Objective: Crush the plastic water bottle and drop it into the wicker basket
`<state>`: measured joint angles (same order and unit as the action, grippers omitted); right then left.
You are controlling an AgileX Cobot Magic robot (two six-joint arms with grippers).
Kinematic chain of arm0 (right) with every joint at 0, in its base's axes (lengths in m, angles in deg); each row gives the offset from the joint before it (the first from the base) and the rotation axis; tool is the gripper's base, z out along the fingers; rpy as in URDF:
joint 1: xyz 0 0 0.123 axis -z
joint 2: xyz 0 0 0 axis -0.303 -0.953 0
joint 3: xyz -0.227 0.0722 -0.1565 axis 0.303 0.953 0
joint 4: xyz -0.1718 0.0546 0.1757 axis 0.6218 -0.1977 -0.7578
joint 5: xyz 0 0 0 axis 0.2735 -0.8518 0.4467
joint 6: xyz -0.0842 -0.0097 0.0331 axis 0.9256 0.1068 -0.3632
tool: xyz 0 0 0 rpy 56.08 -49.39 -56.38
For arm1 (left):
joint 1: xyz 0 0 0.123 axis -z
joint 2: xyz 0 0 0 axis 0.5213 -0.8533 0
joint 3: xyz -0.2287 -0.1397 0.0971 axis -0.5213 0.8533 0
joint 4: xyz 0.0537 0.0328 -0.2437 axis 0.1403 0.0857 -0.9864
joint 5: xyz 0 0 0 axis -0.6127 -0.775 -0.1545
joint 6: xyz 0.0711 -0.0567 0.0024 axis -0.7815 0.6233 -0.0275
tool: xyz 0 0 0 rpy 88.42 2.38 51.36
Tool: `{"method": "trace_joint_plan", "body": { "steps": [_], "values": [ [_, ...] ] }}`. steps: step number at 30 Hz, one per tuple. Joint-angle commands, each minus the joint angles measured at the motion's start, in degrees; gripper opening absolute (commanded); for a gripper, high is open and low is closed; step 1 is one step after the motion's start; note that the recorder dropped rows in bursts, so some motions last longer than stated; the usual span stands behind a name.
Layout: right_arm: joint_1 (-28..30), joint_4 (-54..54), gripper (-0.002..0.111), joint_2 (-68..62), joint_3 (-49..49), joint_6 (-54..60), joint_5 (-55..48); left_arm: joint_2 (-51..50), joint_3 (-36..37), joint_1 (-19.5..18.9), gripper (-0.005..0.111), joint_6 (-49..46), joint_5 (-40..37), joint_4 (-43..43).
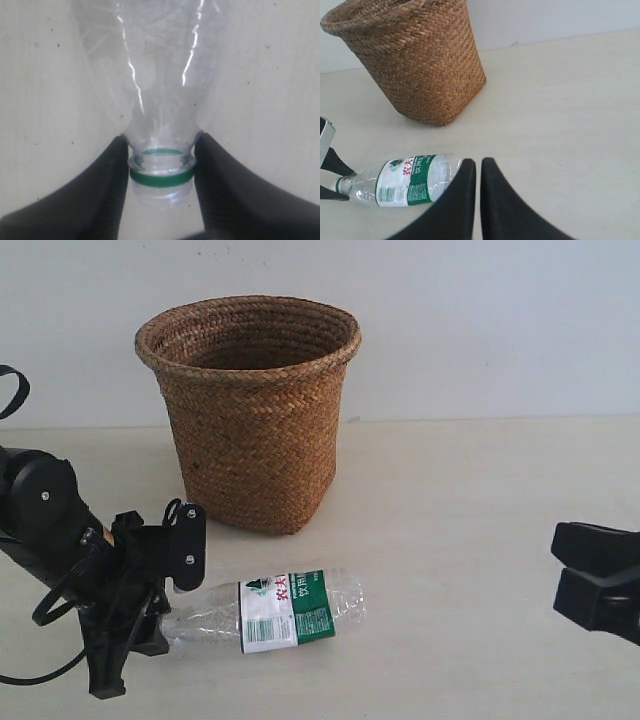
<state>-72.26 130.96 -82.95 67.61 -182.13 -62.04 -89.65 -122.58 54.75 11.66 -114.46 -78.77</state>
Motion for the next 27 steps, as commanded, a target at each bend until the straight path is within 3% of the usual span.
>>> {"method": "trace_joint_plan", "body": {
  "steps": [1, 11, 17, 22, 27],
  "values": [
    [0.0, -1.4, 0.0, 0.7, 0.3, -0.8, -0.8, -0.3, -0.1, 0.3, 0.004, 0.2, 0.6, 0.0],
    [0.6, -1.6, 0.0, 3.0, 0.3, -0.8, 0.2, -0.3, -0.1, 0.3, 0.004, 0.2, 0.6, -0.4],
    [13.5, -1.6, 0.0, 14.9, 0.3, -0.9, 9.7, -0.3, -0.1, 0.3, 0.004, 0.2, 1.0, -0.9],
    [23.2, -1.5, 0.0, 25.9, 0.3, -0.9, 9.5, -0.3, -0.1, 0.3, 0.004, 0.2, 1.0, -0.9],
    [29.3, -1.5, 0.0, 35.6, 0.3, -0.9, 9.5, -0.3, -0.1, 0.3, 0.004, 0.2, 1.0, -0.9]
  ]
}}
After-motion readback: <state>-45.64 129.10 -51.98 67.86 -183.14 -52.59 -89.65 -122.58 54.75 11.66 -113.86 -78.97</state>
